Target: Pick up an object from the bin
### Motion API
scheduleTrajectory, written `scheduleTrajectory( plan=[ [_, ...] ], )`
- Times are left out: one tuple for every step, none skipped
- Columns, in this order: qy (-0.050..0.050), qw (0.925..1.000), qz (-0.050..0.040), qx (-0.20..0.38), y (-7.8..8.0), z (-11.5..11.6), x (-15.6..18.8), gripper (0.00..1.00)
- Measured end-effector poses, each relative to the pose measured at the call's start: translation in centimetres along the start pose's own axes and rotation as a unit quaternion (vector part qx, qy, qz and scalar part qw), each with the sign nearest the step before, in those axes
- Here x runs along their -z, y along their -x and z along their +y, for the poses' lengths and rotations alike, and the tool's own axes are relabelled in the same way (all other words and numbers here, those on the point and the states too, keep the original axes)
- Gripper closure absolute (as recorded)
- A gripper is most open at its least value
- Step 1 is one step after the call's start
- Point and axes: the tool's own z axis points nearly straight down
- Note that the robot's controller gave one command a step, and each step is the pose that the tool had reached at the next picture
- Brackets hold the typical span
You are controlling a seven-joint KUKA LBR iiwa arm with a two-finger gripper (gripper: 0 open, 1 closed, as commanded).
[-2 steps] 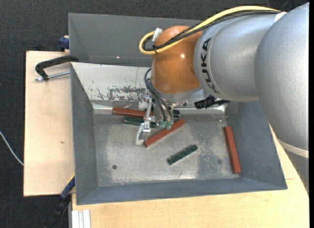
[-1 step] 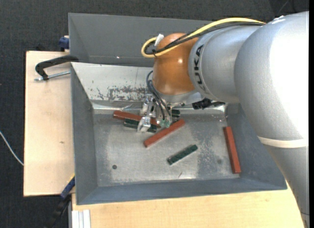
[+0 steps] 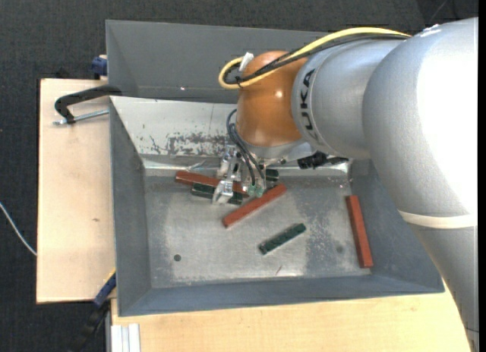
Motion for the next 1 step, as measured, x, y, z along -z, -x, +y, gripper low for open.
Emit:
scheduleTrajectory(
  plan=[
    [-0.003, 0.9991, 0.0016, 0.042, -0.58, -1.41, 14.66, 1.00]
  ],
)
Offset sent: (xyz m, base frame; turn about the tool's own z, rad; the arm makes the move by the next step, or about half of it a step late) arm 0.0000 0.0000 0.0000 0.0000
